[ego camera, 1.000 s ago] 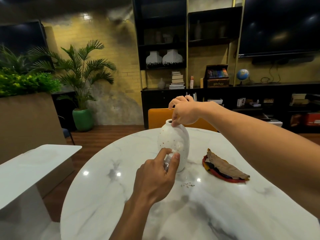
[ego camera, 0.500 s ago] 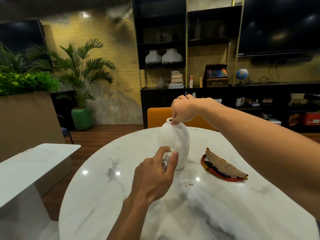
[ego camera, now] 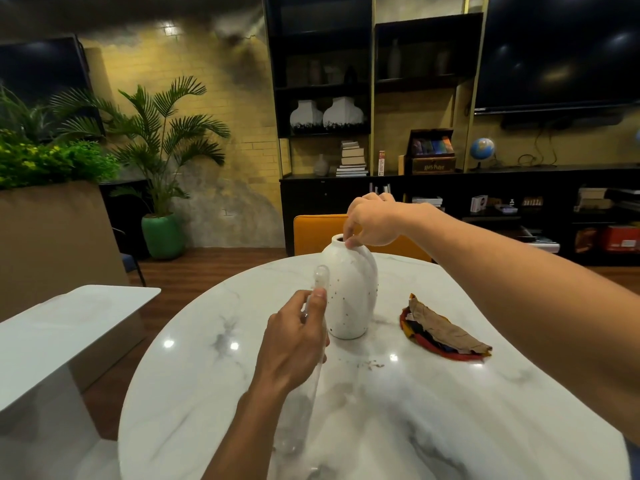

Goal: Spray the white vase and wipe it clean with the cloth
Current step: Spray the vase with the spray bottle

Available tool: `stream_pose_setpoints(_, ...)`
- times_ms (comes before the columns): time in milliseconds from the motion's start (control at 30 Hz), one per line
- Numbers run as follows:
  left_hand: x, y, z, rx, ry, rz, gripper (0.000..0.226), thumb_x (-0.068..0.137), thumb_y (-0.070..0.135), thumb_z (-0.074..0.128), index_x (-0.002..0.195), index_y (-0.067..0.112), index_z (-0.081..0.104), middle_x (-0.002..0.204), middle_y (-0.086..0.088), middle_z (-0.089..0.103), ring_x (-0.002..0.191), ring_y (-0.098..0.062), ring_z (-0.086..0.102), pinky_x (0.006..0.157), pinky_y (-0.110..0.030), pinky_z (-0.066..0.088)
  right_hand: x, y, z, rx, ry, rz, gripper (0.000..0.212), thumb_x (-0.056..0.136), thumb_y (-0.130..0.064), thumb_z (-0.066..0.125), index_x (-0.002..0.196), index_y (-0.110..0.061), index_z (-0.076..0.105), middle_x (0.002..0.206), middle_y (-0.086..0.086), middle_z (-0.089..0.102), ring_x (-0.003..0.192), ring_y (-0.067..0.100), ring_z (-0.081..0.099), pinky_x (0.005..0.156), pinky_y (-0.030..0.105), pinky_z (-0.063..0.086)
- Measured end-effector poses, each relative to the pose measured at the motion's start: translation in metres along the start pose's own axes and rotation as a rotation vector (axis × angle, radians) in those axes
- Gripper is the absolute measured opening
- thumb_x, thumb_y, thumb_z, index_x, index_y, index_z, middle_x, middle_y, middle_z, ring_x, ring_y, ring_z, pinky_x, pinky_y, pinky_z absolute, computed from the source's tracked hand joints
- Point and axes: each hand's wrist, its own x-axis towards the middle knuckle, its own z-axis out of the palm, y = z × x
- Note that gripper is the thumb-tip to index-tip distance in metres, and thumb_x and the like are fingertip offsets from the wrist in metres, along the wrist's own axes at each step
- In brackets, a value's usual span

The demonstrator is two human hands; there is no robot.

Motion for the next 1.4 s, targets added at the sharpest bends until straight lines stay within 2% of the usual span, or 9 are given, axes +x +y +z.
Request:
stream_pose_setpoints(133,0.002,-0.001,-0.003,-0.045,0.014,-0.059,0.061,0.086,0.072,0.029,0.087,0.020,0.061,0.068,0.000,0.069,0.057,-0.018,0.070,0.057,-0.030,0.062,-0.003,0.001,0.000,0.014,0.008,0.003,0.028,0.094,-0.051,0.063,0.116,-0.038,0.073,0.133,-0.003,0.053,0.129,0.024,0.037,0.110,0.048,0.026)
stream_pose_setpoints(333,0.005,-0.006,-0.002,-0.138,-0.023,-0.073,0.057,0.090,0.070,0.032,0.102,0.025,0.064,0.067,-0.001,0.070,0.057,-0.022,0.071,0.059,-0.033,0.062,-0.007,0.001,0.000,0.021,0.014,0.003,0.029,0.096,-0.050,0.061,0.119,-0.038,0.072,0.130,-0.003,0.056,0.127,0.024,0.039,0.106,0.046,0.028)
stream_pose_setpoints(533,0.005,-0.006,0.000,-0.130,0.005,-0.091,0.061,0.089,0.070,0.031,0.092,0.019,0.064,0.067,-0.001,0.070,0.056,-0.021,0.070,0.056,-0.028,0.060,-0.013,0.000,0.002,0.039,0.028,0.012,0.029,0.097,-0.047,0.060,0.123,-0.036,0.070,0.133,-0.001,0.056,0.129,0.024,0.038,0.109,0.047,0.028)
stream_pose_setpoints(667,0.007,-0.007,0.000,-0.152,0.008,-0.068,0.049,0.094,0.065,0.031,0.110,0.031,0.062,0.070,0.001,0.069,0.060,-0.020,0.072,0.059,-0.031,0.062,-0.017,-0.003,0.007,0.075,0.064,0.017,0.030,0.097,-0.047,0.061,0.125,-0.038,0.067,0.135,-0.001,0.056,0.126,0.023,0.043,0.106,0.046,0.033)
stream_pose_setpoints(867,0.004,-0.002,-0.016,-0.325,0.037,-0.037,0.025,0.102,0.052,0.037,0.104,0.033,0.053,0.079,-0.006,0.071,0.074,-0.029,0.072,0.070,-0.042,0.062,-0.042,-0.006,-0.002,0.294,0.217,0.079,0.025,0.096,-0.045,0.063,0.119,-0.036,0.065,0.132,0.000,0.057,0.119,0.021,0.051,0.105,0.045,0.044)
stream_pose_setpoints(1033,-0.004,-0.004,-0.048,-0.367,0.041,0.007,0.051,0.089,0.056,0.038,0.132,0.030,0.042,0.097,-0.005,0.070,0.090,-0.025,0.073,0.080,-0.033,0.057,-0.079,-0.031,0.000,0.670,0.449,0.109,0.007,0.098,-0.038,0.064,0.103,-0.035,0.062,0.108,-0.010,0.062,0.098,0.008,0.059,0.074,0.018,0.047)
stream_pose_setpoints(1167,-0.011,-0.005,-0.078,-0.304,0.049,0.019,0.057,0.100,0.053,0.046,0.147,0.024,0.031,0.109,-0.007,0.065,0.102,-0.026,0.069,0.089,-0.033,0.055,-0.106,-0.077,0.018,0.843,0.316,0.080,0.013,0.097,-0.037,0.066,0.108,-0.032,0.063,0.105,-0.010,0.064,0.091,0.004,0.061,0.068,0.017,0.048)
stream_pose_setpoints(1300,-0.019,-0.016,-0.106,-0.253,0.080,0.001,0.066,0.094,0.057,0.043,0.149,0.024,0.030,0.110,-0.008,0.065,0.105,-0.023,0.068,0.096,-0.039,0.053,-0.122,-0.139,0.043,1.014,0.067,0.037,0.024,0.095,-0.035,0.070,0.117,-0.029,0.064,0.111,-0.005,0.067,0.097,0.013,0.065,0.082,0.029,0.056)
stream_pose_setpoints(1400,-0.023,-0.032,-0.122,-0.224,0.107,-0.027,0.055,0.097,0.056,0.043,0.145,0.033,0.031,0.111,-0.007,0.065,0.107,-0.021,0.067,0.095,-0.035,0.052,-0.121,-0.186,0.057,1.075,-0.089,-0.049,0.035,0.095,-0.032,0.071,0.127,-0.031,0.059,0.122,-0.002,0.066,0.104,0.017,0.066,0.085,0.031,0.058)
